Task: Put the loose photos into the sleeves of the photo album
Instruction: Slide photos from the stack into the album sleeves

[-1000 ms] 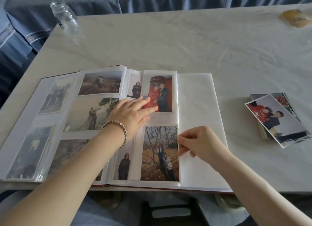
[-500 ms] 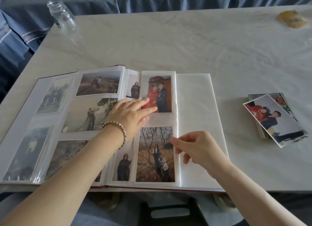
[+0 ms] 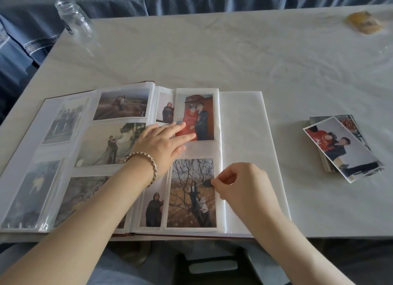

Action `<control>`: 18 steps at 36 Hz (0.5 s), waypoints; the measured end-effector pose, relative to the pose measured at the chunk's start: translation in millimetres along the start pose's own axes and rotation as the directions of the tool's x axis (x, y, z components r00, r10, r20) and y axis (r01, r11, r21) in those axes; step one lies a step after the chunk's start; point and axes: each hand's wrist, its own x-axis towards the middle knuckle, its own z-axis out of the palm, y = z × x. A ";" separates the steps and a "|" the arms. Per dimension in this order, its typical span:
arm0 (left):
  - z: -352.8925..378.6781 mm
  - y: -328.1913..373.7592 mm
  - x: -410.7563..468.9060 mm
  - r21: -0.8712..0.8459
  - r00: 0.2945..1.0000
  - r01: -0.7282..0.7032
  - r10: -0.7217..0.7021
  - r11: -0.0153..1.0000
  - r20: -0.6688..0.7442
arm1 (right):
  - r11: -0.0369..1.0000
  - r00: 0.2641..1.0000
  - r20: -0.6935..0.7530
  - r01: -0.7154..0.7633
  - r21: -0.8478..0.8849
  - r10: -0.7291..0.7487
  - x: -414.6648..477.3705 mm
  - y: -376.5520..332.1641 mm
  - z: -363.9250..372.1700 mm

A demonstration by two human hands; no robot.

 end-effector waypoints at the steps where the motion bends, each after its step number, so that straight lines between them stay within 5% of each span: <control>1: -0.2 0.1 -0.1 -0.001 1.000 0.001 -0.001 1.000 -0.001 | 1.000 1.000 0.002 -0.005 0.014 0.005 0.3 0.8 1.4; 8: -0.1 1.1 -1.9 -0.093 0.998 -0.007 0.002 0.996 -0.056 | 0.940 0.986 0.141 -0.128 0.318 0.087 5.9 10.5 -0.9; 11: -4.6 7.6 -6.2 -0.301 0.978 0.111 -0.158 0.947 -0.136 | 0.908 0.974 0.190 -0.189 0.373 0.124 9.6 15.0 -5.3; 14: -9.4 15.7 -11.4 -0.484 0.899 0.276 -0.401 0.830 -0.176 | 0.968 0.990 0.113 -0.108 0.229 0.084 9.9 20.6 -5.0; 18: -9.7 20.3 -13.8 -0.726 0.821 0.443 -0.563 0.526 0.094 | 0.984 0.996 0.083 -0.026 0.174 0.012 10.5 25.9 -5.0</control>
